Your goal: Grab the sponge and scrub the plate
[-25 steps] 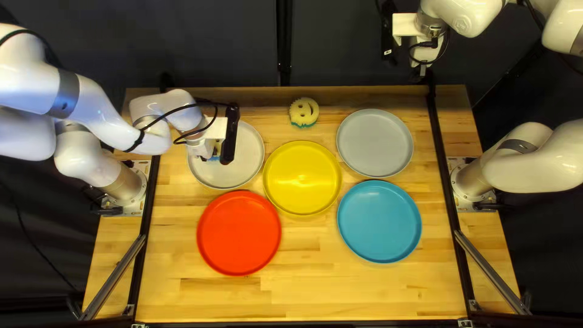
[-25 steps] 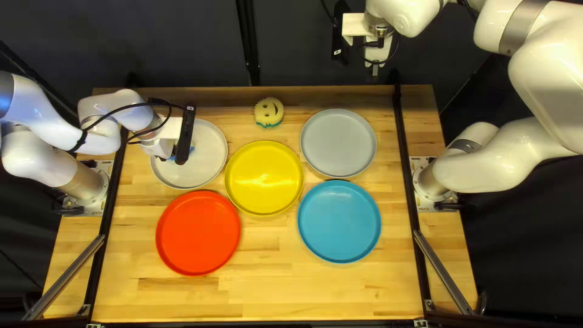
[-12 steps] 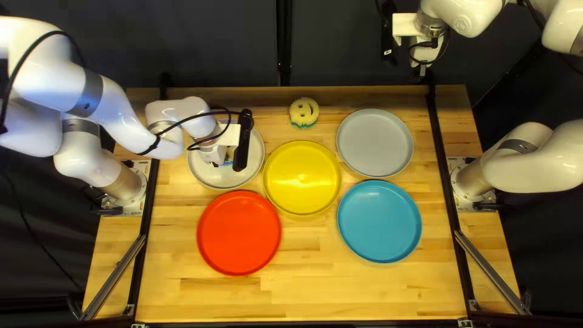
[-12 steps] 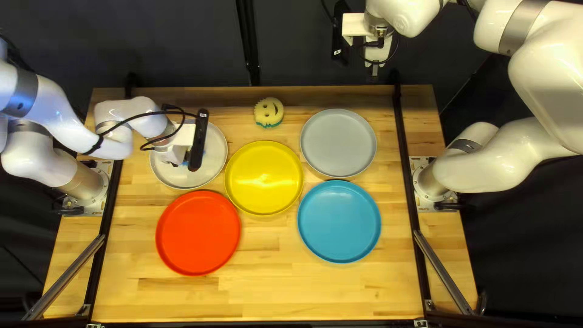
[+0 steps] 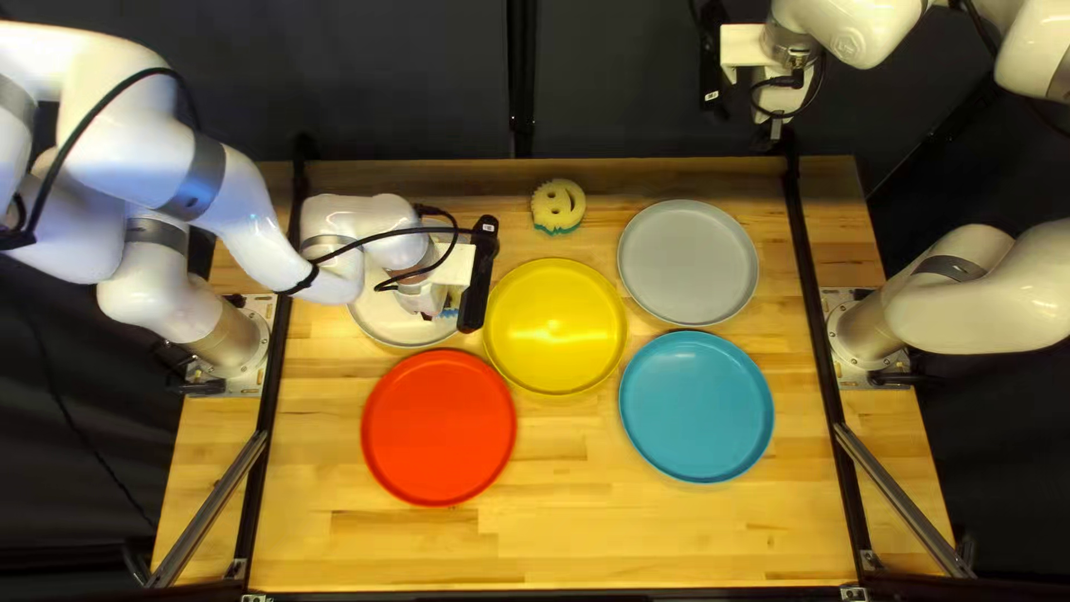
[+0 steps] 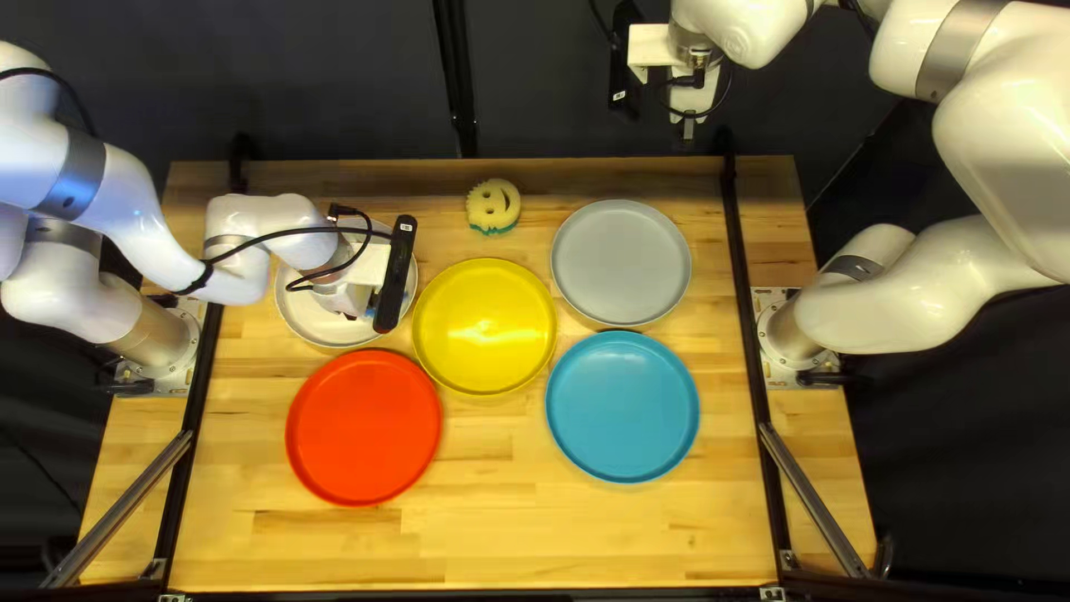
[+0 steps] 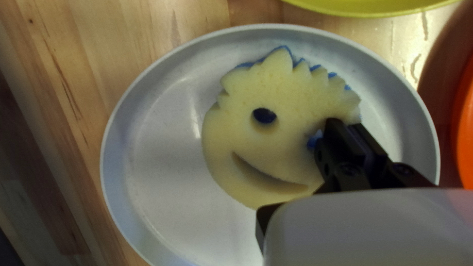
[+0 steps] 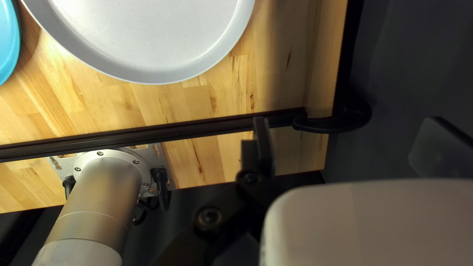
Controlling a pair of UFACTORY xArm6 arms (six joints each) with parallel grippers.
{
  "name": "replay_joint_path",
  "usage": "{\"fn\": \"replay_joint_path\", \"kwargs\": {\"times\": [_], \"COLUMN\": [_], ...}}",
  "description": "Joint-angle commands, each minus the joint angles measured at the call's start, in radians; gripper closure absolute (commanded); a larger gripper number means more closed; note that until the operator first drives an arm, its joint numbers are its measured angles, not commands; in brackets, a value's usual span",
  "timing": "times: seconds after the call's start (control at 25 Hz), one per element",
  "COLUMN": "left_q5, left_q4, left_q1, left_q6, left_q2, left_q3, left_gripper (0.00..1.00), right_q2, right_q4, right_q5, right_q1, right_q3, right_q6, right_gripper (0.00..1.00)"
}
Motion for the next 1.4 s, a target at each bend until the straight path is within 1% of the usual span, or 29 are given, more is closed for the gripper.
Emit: {"fn": "replay_joint_path", "kwargs": {"times": [0.04, 0.36, 0.48, 0.72, 0.92, 1.12, 1.28, 1.4], "left_q5": [0.004, 0.053, 0.064, 0.023, 0.003, 0.001, -0.004, -0.004], "left_q4": [-0.002, -0.007, -0.010, -0.004, -0.006, -0.003, -0.003, -0.015], "left_q1": [0.004, 0.001, 0.000, -0.029, -0.036, -0.047, -0.030, 0.027], "left_q6": [-0.001, -0.021, -0.024, -0.053, -0.046, -0.046, -0.029, 0.027], "left_q2": [-0.037, -0.175, -0.198, -0.107, -0.044, -0.011, -0.023, -0.048], "left_q3": [0.043, 0.155, 0.172, 0.118, 0.066, 0.026, 0.041, 0.073], "left_gripper": [1.00, 1.00, 1.00, 1.00, 1.00, 1.00, 1.00, 1.00], "right_q2": [0.000, 0.000, 0.000, 0.000, 0.000, 0.000, 0.000, 0.000], "right_q4": [0.000, 0.000, 0.000, 0.000, 0.000, 0.000, 0.000, 0.000], "right_q5": [0.000, 0.000, 0.000, 0.000, 0.000, 0.000, 0.000, 0.000], "right_q1": [0.000, 0.000, 0.000, 0.000, 0.000, 0.000, 0.000, 0.000], "right_q3": [0.000, 0.000, 0.000, 0.000, 0.000, 0.000, 0.000, 0.000], "right_q6": [0.000, 0.000, 0.000, 0.000, 0.000, 0.000, 0.000, 0.000], "right_gripper": [0.00, 0.00, 0.00, 0.00, 0.00, 0.00, 0.00, 0.00]}}
